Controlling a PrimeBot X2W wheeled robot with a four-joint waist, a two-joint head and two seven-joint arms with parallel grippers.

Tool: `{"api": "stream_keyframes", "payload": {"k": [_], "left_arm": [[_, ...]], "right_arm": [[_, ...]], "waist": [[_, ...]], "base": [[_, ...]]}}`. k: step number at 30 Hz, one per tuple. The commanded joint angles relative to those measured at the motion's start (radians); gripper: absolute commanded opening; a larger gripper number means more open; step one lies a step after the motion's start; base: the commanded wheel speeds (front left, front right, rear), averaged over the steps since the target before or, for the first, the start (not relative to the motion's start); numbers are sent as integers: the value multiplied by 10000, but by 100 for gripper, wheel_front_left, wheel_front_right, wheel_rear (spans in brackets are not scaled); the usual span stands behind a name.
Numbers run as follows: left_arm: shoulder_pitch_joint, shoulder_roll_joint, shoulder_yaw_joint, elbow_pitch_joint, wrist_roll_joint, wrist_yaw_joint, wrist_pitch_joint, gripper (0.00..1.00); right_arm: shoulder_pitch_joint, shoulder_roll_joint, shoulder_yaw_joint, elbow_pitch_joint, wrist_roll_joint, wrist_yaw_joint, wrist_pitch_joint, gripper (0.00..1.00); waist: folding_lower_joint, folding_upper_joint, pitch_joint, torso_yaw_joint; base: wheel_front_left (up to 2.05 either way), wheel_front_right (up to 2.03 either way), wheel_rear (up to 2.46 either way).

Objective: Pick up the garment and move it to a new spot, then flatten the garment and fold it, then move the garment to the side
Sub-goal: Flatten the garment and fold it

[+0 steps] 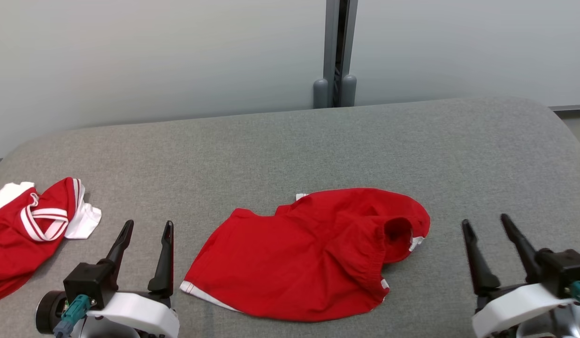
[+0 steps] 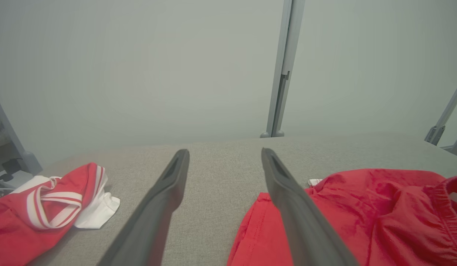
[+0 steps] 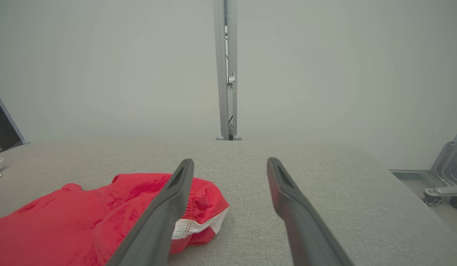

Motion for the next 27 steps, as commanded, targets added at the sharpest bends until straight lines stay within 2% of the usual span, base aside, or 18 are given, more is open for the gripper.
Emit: {"api": "stream_keyframes", "payload": {"k": [1, 10, 19, 21, 22, 27], "left_arm": [[-198, 41, 15, -2, -24, 11, -6, 100], [-569, -73, -61, 20, -61, -71, -130, 100], [-953, -269, -127, 342, -114, -175, -421, 100], [-1010, -292, -127, 415, -122, -196, -474, 100], [-1015, -315, -130, 449, -141, -190, -489, 100], [-1107, -328, -77, 496, -159, -121, -508, 100]], "right_arm": [[-105, -115, 167, 54, -21, -3, 145, 100], [-128, -912, 2212, 839, 159, -5, 907, 100], [-633, -1428, 3536, 1832, 451, -5, 1107, 100], [-799, -1565, 3859, 2032, 543, -5, 1238, 39], [-873, -1655, 4000, 2088, 595, -5, 1303, 0], [-1116, -2197, 4756, 1922, 877, -5, 1964, 0]], "waist": [[0, 0, 74, 54], [0, 0, 810, 619], [0, 0, 1432, 968], [0, 0, 1498, 967], [0, 0, 1514, 958], [0, 0, 1604, 816]], "base": [[0, 0, 0], [0, 0, 0], [0, 0, 0], [0, 0, 0], [0, 0, 0], [0, 0, 0]]}}
